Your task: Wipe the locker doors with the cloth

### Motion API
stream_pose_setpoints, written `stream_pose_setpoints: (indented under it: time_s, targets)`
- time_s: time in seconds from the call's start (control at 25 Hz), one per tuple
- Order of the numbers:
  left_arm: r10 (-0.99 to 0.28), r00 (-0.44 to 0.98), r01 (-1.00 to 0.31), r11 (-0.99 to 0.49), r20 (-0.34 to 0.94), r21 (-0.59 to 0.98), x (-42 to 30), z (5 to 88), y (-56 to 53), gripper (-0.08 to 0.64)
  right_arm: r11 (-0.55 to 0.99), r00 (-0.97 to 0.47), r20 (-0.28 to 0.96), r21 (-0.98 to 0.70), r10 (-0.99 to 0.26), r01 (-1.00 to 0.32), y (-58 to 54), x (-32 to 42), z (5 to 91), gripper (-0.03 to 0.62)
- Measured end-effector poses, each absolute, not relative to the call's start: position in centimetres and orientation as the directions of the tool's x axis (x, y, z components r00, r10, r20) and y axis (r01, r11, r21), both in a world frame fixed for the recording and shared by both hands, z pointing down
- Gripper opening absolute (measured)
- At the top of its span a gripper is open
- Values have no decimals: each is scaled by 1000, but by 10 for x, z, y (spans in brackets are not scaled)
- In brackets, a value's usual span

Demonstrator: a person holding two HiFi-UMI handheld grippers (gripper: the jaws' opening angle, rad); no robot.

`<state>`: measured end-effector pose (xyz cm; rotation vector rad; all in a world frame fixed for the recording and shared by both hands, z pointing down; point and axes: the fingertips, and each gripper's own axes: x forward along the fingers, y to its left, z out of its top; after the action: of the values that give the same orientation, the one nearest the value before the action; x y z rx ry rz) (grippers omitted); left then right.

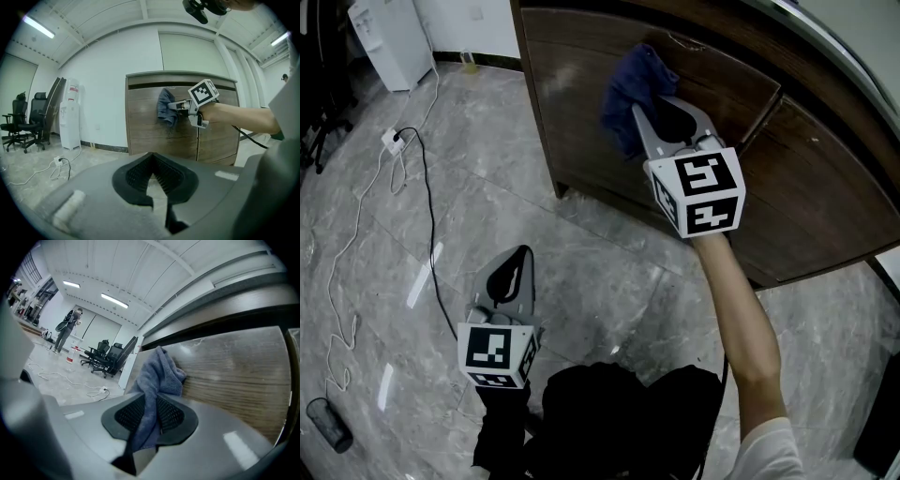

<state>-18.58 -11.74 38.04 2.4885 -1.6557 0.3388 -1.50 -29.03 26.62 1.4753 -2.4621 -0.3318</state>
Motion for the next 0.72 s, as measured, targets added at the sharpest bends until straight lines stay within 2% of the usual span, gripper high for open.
stream_pose_setpoints:
  time_s: [0.48, 0.72]
  targets:
    - [-897, 360, -927, -376, 257, -13, -193, 380, -116, 0, 447, -470, 16, 338, -882, -828, -298, -28, 211, 81]
    - [-898, 355, -929, -370, 260, -11, -197, 383, -117, 0, 438, -467, 1, 348, -884, -829, -301, -34, 215, 81]
